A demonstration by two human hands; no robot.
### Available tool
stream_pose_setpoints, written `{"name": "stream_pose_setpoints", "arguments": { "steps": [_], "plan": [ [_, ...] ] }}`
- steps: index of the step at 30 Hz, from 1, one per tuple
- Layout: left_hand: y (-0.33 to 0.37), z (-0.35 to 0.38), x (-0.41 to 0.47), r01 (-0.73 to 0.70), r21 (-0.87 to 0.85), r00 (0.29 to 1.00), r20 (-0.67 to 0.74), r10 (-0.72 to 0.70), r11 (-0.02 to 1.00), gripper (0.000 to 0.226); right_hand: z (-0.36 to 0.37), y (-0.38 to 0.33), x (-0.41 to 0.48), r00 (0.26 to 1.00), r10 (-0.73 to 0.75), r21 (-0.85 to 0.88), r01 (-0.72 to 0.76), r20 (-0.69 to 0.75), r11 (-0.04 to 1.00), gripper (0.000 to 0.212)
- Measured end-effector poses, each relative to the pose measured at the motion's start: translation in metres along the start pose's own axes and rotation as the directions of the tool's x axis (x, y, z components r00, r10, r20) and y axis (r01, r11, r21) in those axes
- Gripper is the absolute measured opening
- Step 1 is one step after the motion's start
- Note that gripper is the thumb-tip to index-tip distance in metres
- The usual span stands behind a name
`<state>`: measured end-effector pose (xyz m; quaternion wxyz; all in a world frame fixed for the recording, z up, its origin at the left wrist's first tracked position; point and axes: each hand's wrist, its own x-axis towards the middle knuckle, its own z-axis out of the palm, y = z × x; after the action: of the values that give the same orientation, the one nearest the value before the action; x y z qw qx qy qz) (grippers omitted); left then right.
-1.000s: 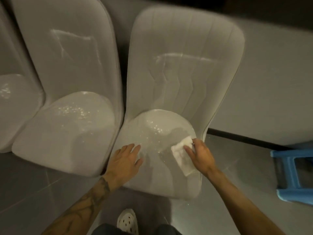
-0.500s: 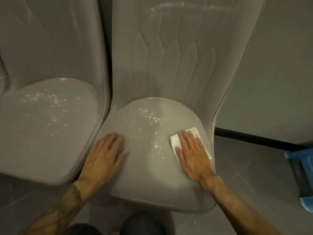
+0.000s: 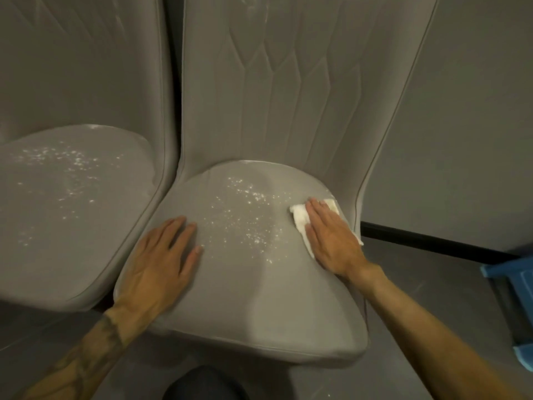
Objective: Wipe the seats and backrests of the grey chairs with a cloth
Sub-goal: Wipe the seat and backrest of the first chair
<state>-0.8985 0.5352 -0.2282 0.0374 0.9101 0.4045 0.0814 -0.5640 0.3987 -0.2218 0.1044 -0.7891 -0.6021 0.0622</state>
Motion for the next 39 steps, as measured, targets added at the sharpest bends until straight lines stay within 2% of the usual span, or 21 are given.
{"name": "stream_pose_setpoints", "arguments": {
  "steps": [2,4,8,10,13,17,19,23,25,27,29,30,33,35,39],
  "plan": [
    [0.000,0.002,0.000,-0.006,-0.014,1.000,-0.029,0.006,1.000,0.068,0.000,-0.006,0.028,0.995,0.096,0.009,-0.096,-0.022,0.995,0.054],
    [0.000,0.005,-0.001,-0.017,-0.022,0.998,-0.055,0.016,1.000,0.063,0.008,-0.019,0.031,0.992,0.126,0.047,-0.125,-0.027,0.991,0.054],
    [-0.001,0.006,0.001,-0.034,-0.020,0.996,-0.081,0.033,0.999,0.059,0.009,-0.016,-0.009,0.999,-0.038,0.042,0.039,-0.028,0.998,0.050],
    [-0.001,0.007,0.001,-0.036,-0.025,0.995,-0.096,0.033,0.999,0.060,-0.004,-0.011,-0.006,0.999,-0.031,-0.027,0.030,-0.045,0.999,0.043],
    [-0.003,0.011,0.002,-0.046,-0.022,0.991,-0.126,0.043,0.999,0.060,-0.009,-0.017,0.009,0.987,-0.069,-0.193,0.040,-0.146,0.980,0.034],
    [-0.004,0.014,0.001,-0.052,-0.027,0.986,-0.163,0.047,0.998,0.056,0.006,-0.007,0.008,0.978,-0.123,-0.214,0.086,-0.168,0.973,0.030],
    [-0.004,0.014,0.002,-0.046,-0.040,0.986,-0.162,0.039,0.998,0.056,0.010,0.003,0.023,0.984,-0.071,-0.158,0.046,-0.161,0.986,0.030],
    [-0.002,0.013,0.001,-0.039,-0.054,0.989,-0.144,0.031,0.998,0.058,0.010,-0.007,0.070,0.969,0.163,-0.118,-0.187,-0.187,0.975,0.036],
    [-0.003,0.011,0.001,-0.034,-0.073,0.990,-0.137,0.023,0.997,0.059,0.017,-0.024,0.064,0.977,0.110,-0.116,-0.133,-0.183,0.984,0.036],
    [-0.002,0.009,0.001,-0.031,-0.080,0.991,-0.130,0.021,0.996,0.061,0.024,-0.032,0.036,0.985,-0.041,-0.091,0.026,-0.166,0.996,0.036],
    [-0.001,0.008,0.002,-0.026,-0.079,0.993,-0.114,0.016,0.997,0.063,0.021,-0.020,0.026,0.982,-0.119,-0.105,0.104,-0.148,0.989,0.036],
    [-0.001,0.007,0.004,-0.026,-0.072,0.994,-0.106,0.018,0.997,0.063,0.016,-0.010,0.032,0.985,-0.088,-0.123,0.071,-0.145,0.990,0.037],
    [-0.010,0.000,0.017,-0.078,-0.025,0.991,-0.112,0.075,0.997,0.059,0.004,0.003,0.063,0.964,0.191,-0.181,-0.224,-0.184,0.958,0.039],
    [-0.021,-0.003,0.036,-0.134,-0.014,0.983,-0.125,0.131,0.991,0.049,0.010,-0.016,0.074,0.945,0.256,-0.155,-0.290,-0.204,0.945,0.040],
    [-0.041,0.000,0.077,-0.245,-0.106,0.960,-0.165,0.226,0.964,0.027,0.027,-0.053,0.051,0.981,0.093,-0.091,-0.110,-0.173,0.990,0.038]
  ]
}}
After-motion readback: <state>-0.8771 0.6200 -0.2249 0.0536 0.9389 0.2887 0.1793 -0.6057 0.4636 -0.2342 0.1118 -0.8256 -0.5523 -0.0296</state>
